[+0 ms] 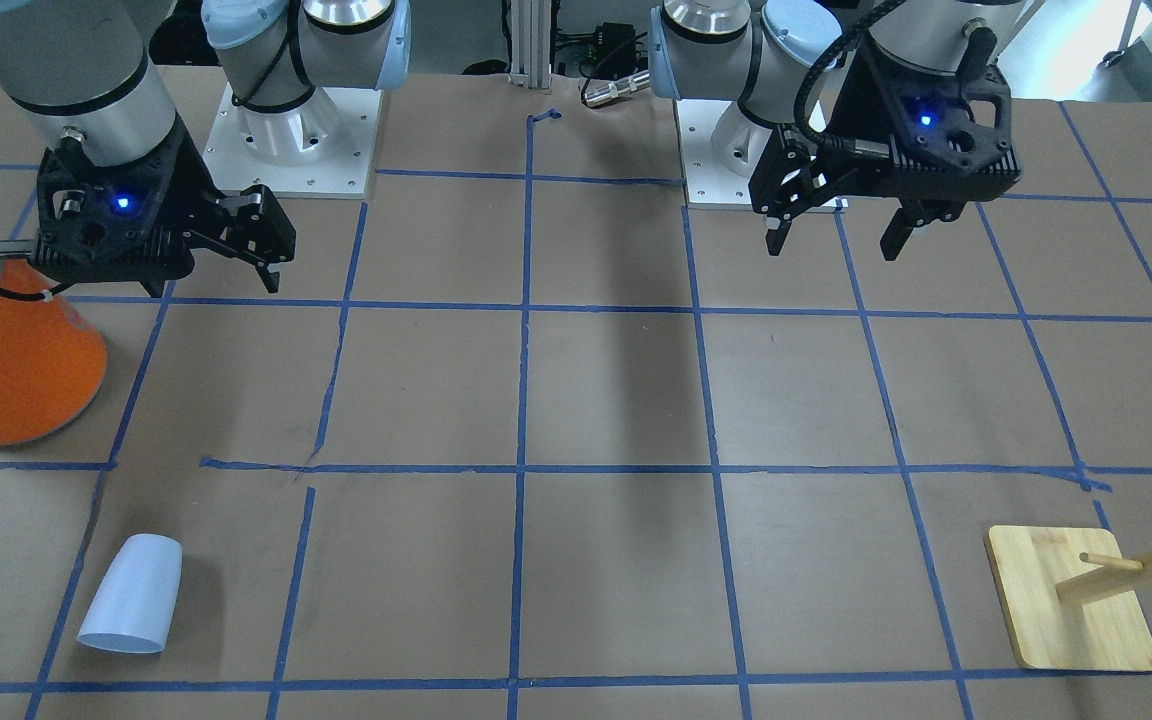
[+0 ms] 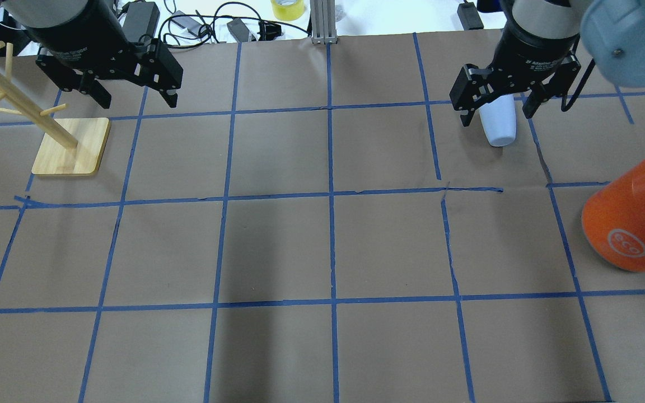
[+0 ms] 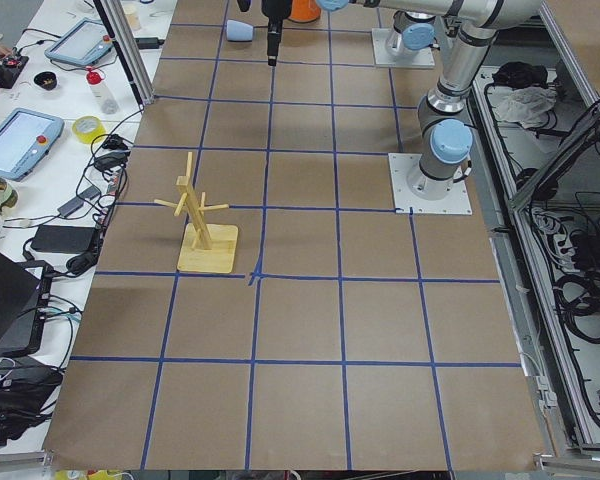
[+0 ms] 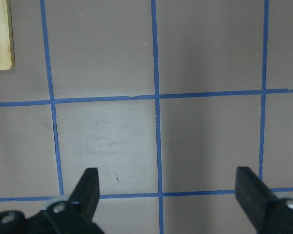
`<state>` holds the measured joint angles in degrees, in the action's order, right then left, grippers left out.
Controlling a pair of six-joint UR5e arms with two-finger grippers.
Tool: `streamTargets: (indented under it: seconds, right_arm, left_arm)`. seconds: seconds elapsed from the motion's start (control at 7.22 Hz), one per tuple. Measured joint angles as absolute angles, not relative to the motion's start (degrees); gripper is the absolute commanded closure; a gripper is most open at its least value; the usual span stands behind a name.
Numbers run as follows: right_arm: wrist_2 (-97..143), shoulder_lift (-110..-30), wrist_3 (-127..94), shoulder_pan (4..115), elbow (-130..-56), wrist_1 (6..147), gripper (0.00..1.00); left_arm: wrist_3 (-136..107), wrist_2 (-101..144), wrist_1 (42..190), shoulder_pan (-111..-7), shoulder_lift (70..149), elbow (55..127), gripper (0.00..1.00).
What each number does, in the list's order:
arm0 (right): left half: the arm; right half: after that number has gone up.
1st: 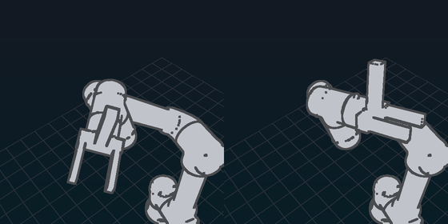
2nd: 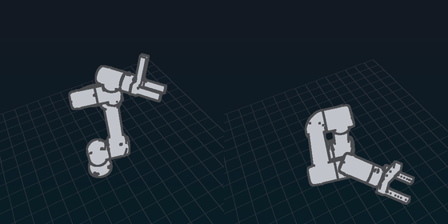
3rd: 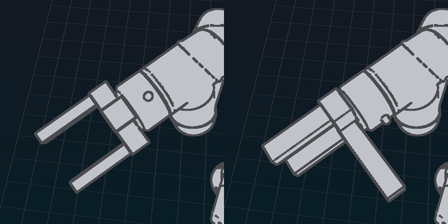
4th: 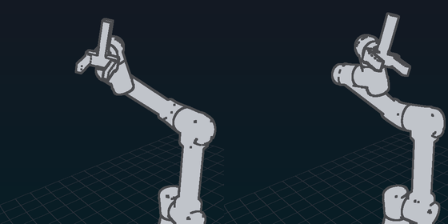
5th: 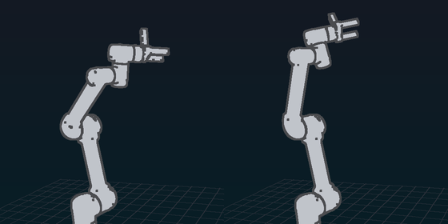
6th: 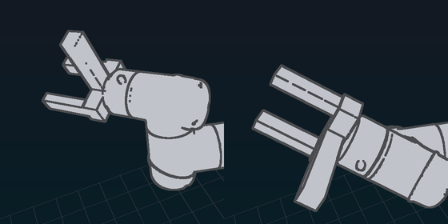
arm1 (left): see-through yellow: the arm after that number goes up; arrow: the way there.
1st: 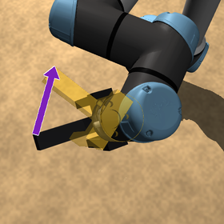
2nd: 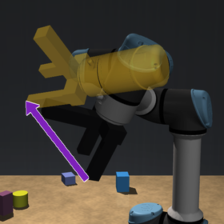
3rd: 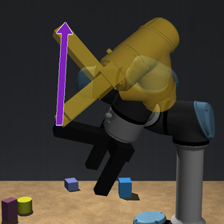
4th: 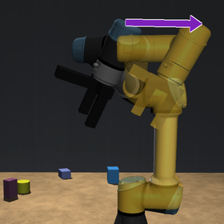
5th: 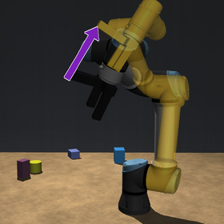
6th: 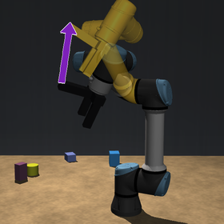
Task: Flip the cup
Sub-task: 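Move the right gripper toward the upside-down white cup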
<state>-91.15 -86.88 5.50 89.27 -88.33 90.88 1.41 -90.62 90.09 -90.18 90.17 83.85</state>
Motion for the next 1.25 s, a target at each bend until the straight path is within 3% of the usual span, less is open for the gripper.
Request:
streamTargets:
  seconds: [1.25]
  right_arm:
    - [-91.61,-86.86,6.13,88.45,-88.12,91.43,0.0]
  left_arm:
    - [1.41,-90.62,90.09,-90.15,89.94,84.34,0.0]
